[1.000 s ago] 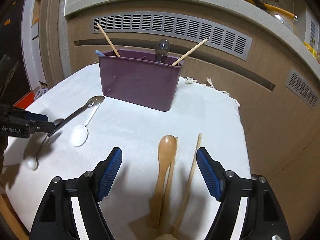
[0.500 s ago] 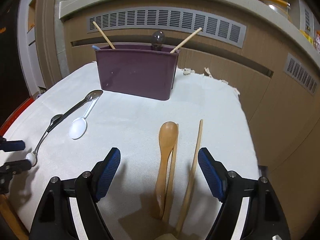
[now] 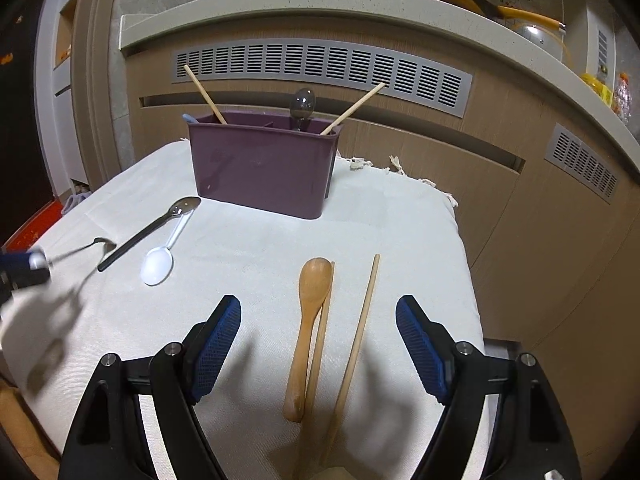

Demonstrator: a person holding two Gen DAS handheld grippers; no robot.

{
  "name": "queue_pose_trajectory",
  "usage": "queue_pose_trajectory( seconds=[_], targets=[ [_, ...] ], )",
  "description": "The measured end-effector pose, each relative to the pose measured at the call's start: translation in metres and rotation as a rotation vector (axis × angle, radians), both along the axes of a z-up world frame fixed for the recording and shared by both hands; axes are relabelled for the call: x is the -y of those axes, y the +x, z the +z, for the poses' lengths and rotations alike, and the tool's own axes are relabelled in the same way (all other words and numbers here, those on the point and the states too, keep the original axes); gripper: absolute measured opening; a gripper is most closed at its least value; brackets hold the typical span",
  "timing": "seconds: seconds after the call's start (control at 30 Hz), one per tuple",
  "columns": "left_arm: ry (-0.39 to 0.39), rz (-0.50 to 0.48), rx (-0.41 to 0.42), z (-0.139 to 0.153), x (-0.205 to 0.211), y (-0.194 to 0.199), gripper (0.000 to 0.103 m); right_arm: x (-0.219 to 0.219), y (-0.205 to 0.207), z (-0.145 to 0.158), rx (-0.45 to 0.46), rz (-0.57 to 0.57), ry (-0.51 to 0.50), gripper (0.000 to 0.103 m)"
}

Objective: Organize utensils
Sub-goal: 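Grasp the white-knobbed metal spoon with the left tool while the right grasps the wooden spoon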

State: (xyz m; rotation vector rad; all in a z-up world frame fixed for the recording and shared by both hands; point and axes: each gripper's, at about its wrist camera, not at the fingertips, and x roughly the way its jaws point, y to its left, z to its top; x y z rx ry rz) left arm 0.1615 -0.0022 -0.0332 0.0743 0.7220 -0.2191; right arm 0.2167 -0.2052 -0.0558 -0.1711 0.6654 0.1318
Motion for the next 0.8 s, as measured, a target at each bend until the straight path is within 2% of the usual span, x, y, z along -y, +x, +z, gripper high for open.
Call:
queue_pose_trajectory(
  seconds=[0.07, 0.23, 0.33, 0.4, 0.53, 0.57, 0.63, 0.67, 0.7, 0.8],
  targets=[
    [-0.012, -0.004, 0.05, 0.017, -0.004, 0.004, 0.023, 0.003, 0.006, -0.001, -0.024, 0.011, 0.017, 0.077],
    [-0.034, -0.014, 0.115, 0.037, -0.009, 0.013, 0.023, 0.008, 0.041, -0.017, -0.137, 0.019, 0.048, 0.077],
    [-0.054, -0.015, 0.117, 0.039, -0.013, 0.017, 0.023, 0.003, 0.065, -0.029, -0.187, 0.014, 0.035, 0.074],
    [-0.065, -0.012, 0.104, 0.038, -0.017, 0.02, 0.023, -0.004, 0.08, -0.037, -0.208, 0.014, 0.006, 0.066],
    [-0.078, 0.001, 0.075, 0.031, -0.021, 0.022, 0.023, -0.014, 0.101, -0.052, -0.256, -0.003, -0.048, 0.065],
    [-0.083, 0.004, 0.069, 0.029, -0.022, 0.022, 0.023, -0.014, 0.105, -0.056, -0.274, -0.009, -0.05, 0.062],
    [-0.086, 0.004, 0.063, 0.028, -0.023, 0.021, 0.023, -0.012, 0.106, -0.057, -0.286, -0.007, -0.014, 0.048],
    [-0.086, 0.003, 0.063, 0.028, -0.022, 0.021, 0.023, -0.013, 0.104, -0.056, -0.3, 0.01, -0.003, 0.032],
    [-0.085, 0.001, 0.063, 0.028, -0.022, 0.021, 0.023, -0.014, 0.102, -0.054, -0.299, 0.012, -0.01, 0.028],
    [-0.085, -0.013, 0.067, 0.03, -0.019, 0.018, 0.023, -0.016, 0.088, -0.047, -0.275, 0.026, -0.026, 0.028]
  ],
)
